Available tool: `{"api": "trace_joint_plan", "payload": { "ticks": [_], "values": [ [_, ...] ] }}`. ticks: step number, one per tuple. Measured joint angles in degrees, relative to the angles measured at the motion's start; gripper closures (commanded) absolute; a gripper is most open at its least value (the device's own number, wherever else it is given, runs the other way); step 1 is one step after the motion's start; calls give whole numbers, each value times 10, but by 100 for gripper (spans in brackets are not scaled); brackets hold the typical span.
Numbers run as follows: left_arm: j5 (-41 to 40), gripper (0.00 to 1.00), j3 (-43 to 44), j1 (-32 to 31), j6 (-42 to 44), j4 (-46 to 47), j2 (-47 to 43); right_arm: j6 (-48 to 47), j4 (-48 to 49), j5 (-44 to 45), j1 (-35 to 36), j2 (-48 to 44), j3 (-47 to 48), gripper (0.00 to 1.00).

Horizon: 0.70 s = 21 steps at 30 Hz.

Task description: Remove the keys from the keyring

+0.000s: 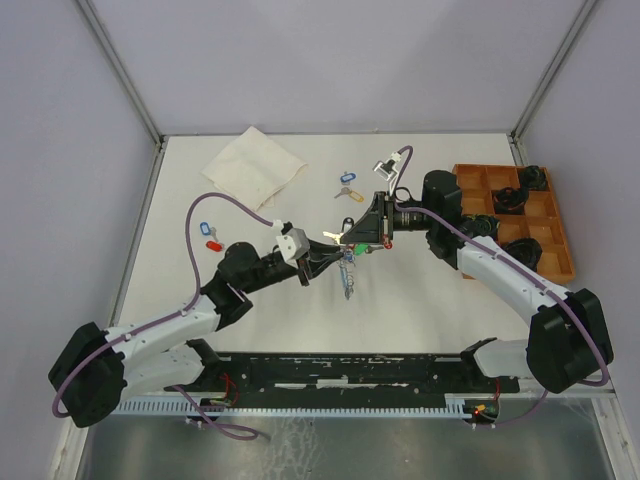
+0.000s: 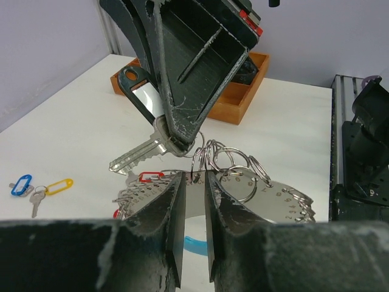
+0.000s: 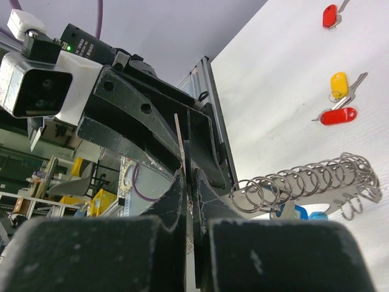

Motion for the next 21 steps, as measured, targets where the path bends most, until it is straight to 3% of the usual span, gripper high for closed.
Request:
{"api": "trace_joint_plan", "payload": {
  "ticks": [10,21],
  "values": [
    [13,96,11,0,0,1,17,1,2,0,0,0,0,99],
    [13,97,11,0,0,-2,10,-5,-6,-2,-6,0,4,99]
  ]
}}
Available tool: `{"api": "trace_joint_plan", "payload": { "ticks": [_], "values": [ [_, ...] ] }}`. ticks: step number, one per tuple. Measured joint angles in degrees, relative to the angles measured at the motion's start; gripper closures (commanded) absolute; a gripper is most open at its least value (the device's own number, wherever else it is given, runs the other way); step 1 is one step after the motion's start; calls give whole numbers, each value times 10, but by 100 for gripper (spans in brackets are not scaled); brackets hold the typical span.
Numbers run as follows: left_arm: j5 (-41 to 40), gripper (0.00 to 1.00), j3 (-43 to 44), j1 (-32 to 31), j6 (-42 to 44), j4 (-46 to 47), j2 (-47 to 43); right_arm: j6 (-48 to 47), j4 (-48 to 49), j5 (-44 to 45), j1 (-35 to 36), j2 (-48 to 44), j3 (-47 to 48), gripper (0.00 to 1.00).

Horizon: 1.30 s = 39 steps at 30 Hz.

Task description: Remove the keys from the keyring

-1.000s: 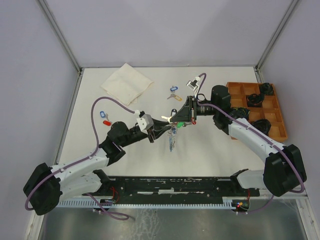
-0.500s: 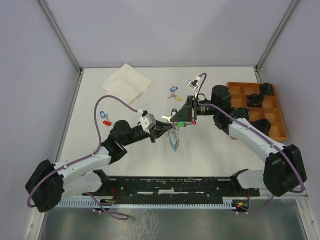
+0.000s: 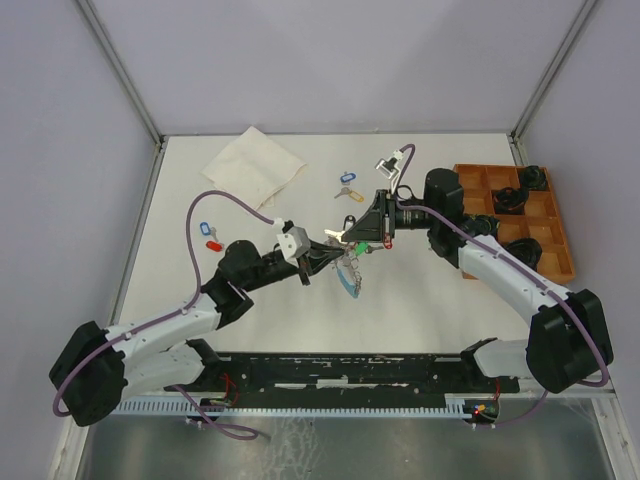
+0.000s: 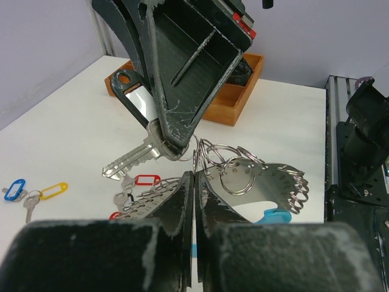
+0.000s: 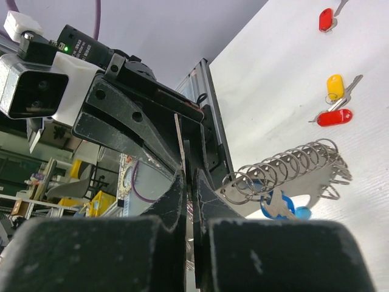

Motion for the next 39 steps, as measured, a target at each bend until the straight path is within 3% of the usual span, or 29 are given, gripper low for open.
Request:
{"api": "trace_joint_plan", "payload": {
  "ticks": [10,28,33,39],
  "values": [
    [0,97,-1,0,9,8,-18,26,21,-14,-9,6,1,100],
    [-50,97,-45,0,3,127,-25,124,110,-2,-9,20,-14,95],
    [-64,97,-47,-4,0,139,-24,135,116,7,-9,20,-20,85],
    [-77,97,-51,-7,0,156,-22,125,109,17,-10,19,-23,64]
  ]
}}
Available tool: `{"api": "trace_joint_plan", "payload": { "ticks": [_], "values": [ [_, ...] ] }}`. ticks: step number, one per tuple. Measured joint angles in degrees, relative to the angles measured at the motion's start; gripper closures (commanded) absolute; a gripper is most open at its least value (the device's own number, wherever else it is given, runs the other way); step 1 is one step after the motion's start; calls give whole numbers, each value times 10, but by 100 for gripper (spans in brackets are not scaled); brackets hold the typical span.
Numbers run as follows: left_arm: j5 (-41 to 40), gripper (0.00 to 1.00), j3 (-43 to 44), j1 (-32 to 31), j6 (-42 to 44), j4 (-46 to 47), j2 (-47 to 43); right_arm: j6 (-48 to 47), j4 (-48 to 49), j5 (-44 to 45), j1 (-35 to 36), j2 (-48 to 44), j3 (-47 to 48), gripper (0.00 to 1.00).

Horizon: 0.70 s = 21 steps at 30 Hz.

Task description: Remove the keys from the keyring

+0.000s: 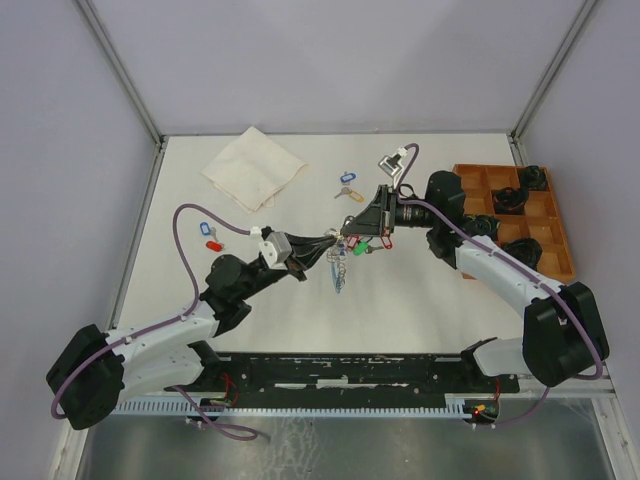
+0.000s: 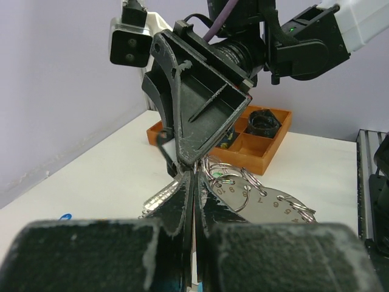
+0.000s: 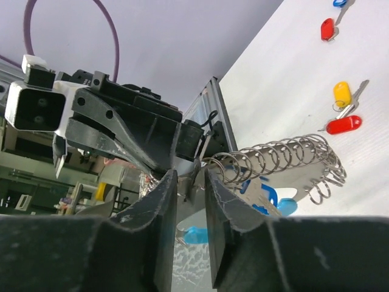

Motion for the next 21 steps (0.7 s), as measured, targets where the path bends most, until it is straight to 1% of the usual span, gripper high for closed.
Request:
{"api": "trace_joint_plan", "payload": {
  "ticks": [4,7,10,12,13,14,15,21],
  "values": [
    [-3,97,0,0,0,8,0,-25,-17,0,-3,-2,0,48],
    [-3,97,-2,0,0,11,0,-51,-41,0,-5,-7,1,41],
    [-3,97,-5,0,0,12,0,-94,-82,-2,-10,-14,11,39],
    [-3,97,-6,0,0,12,-1,-141,-129,-2,-13,-17,30,38],
    [-3,97,-7,0,0,12,-3,-180,-170,-2,-14,-20,48,38],
    [-3,97,-7,0,0,12,-4,-196,-185,-2,-14,-22,55,37],
    [-3,97,-7,0,0,12,-4,-231,-220,-1,-14,-25,70,37],
    [-2,97,-8,0,0,12,-7,-396,-359,11,-11,-45,121,37]
  ]
}}
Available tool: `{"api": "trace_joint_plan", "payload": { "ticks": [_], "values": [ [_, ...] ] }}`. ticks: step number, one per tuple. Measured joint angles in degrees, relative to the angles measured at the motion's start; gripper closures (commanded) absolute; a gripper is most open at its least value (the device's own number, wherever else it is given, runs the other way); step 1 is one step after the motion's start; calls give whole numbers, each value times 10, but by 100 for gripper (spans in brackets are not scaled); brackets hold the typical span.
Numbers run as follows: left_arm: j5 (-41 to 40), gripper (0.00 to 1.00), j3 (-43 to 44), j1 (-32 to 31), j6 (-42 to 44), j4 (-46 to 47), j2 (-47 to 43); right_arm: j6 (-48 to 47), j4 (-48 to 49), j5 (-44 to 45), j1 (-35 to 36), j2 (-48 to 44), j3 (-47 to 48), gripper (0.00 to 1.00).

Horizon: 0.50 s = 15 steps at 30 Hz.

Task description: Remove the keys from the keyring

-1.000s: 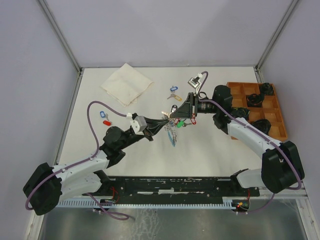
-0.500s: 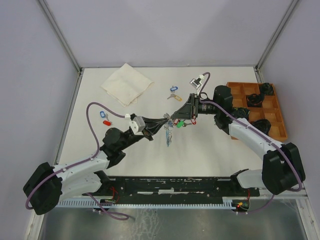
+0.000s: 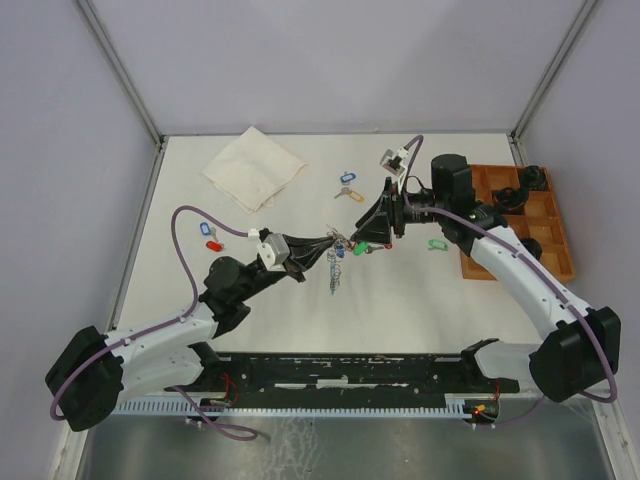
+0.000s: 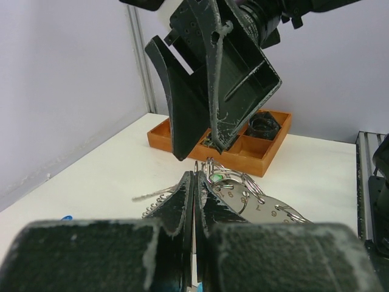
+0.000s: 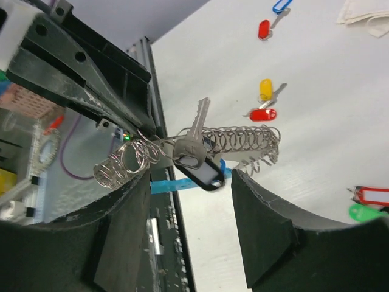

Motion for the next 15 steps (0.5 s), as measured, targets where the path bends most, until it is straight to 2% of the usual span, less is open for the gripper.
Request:
{"api": "trace_joint_plan", "payload": {
  "ticks": [4,10,15],
  "values": [
    [0,97,0,0,0,1,0,-119,-100,29,2,-3,39,38],
    [1,97,0,-1,-1,1,-2,-242,-164,48,10,-13,64,63],
    [1,97,0,-2,-7,1,-4,-305,-165,58,49,-12,64,73]
  ]
}}
